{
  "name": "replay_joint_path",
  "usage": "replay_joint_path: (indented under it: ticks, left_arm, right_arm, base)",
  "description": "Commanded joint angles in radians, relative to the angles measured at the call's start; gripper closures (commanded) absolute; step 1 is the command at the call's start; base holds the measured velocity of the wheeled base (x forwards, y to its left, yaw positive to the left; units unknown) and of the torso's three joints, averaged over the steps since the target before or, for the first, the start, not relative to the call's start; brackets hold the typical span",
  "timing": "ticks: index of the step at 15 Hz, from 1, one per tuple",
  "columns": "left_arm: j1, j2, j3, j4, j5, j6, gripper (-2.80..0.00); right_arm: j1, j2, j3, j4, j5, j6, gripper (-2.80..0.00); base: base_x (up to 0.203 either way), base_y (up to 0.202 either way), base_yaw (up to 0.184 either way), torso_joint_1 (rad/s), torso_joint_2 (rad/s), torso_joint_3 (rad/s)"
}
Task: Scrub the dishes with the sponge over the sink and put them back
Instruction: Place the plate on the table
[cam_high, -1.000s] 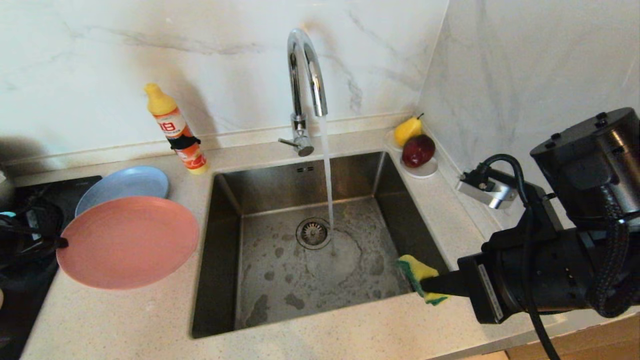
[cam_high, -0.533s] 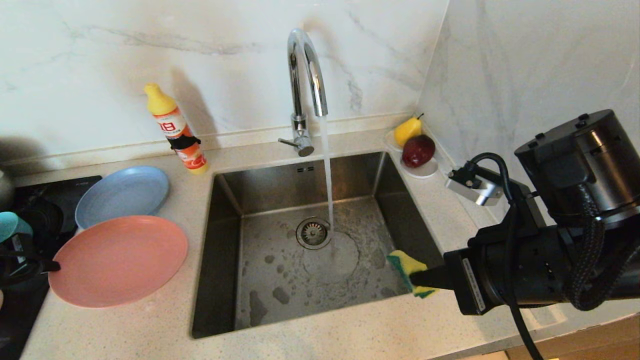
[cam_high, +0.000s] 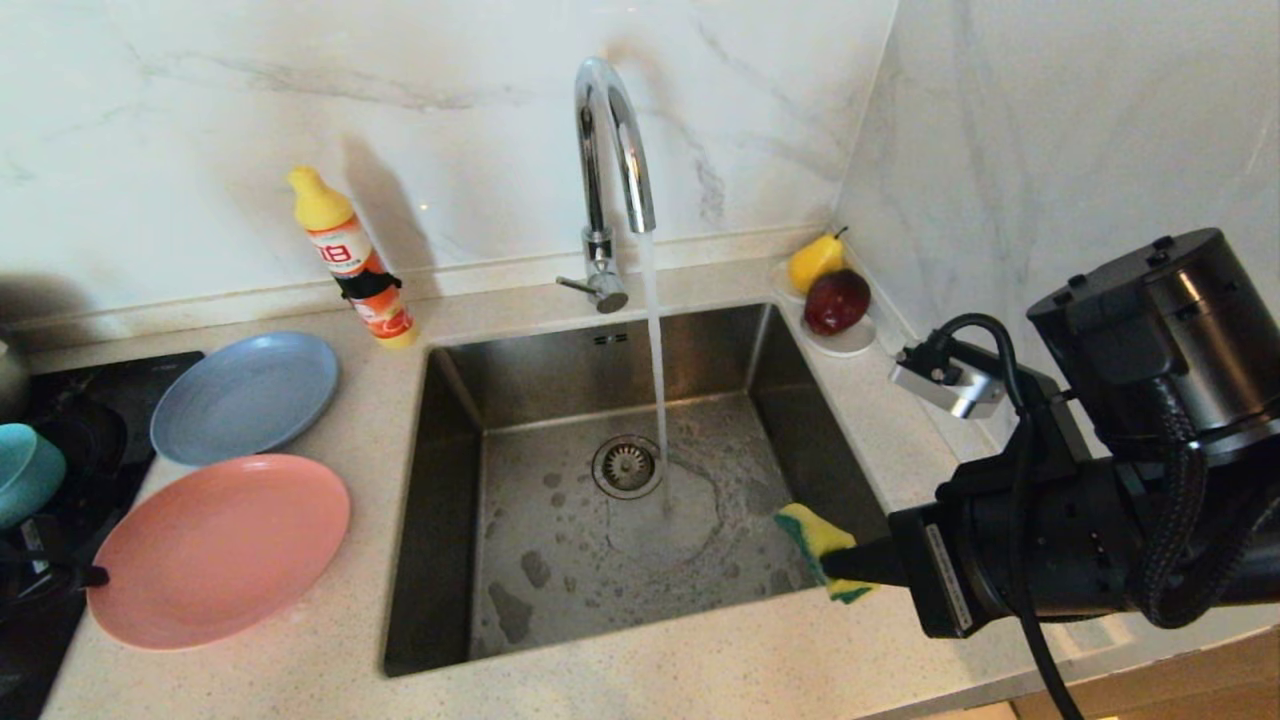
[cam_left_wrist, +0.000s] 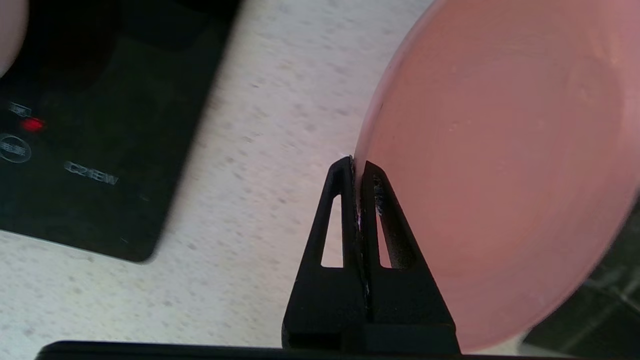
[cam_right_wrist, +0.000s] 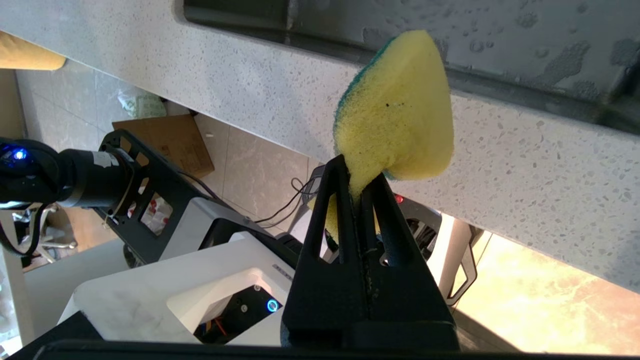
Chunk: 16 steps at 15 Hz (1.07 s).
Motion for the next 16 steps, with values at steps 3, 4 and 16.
replay_joint_path:
  ticks: [3,4,16]
  left_arm:
    - [0.053,0.058,-0.007,-0.014,-0.003,0.009,0.0]
    - [0.063,0.066,-0.006,-0.016,-0.004,0.018,0.0]
    - [0.063,0.003,-0.102,0.0,-0.046,0.014,0.0]
  right_arm:
    - [0.0,0.0,-0.001,0.003,0.005,0.002,0.0]
    - [0.0,0.003,-0.001,0.003,0.005,0.002,0.0]
    - [0.0,0.001,0.0,0.006,0.007,0.002,0.0]
  base:
    - [0.0,0.0,0.0,0.0,0.0,0.0]
    - [0.0,0.0,0.0,0.0,0.0,0.0]
    - [0.0,0.0,0.0,0.0,0.0,0.0]
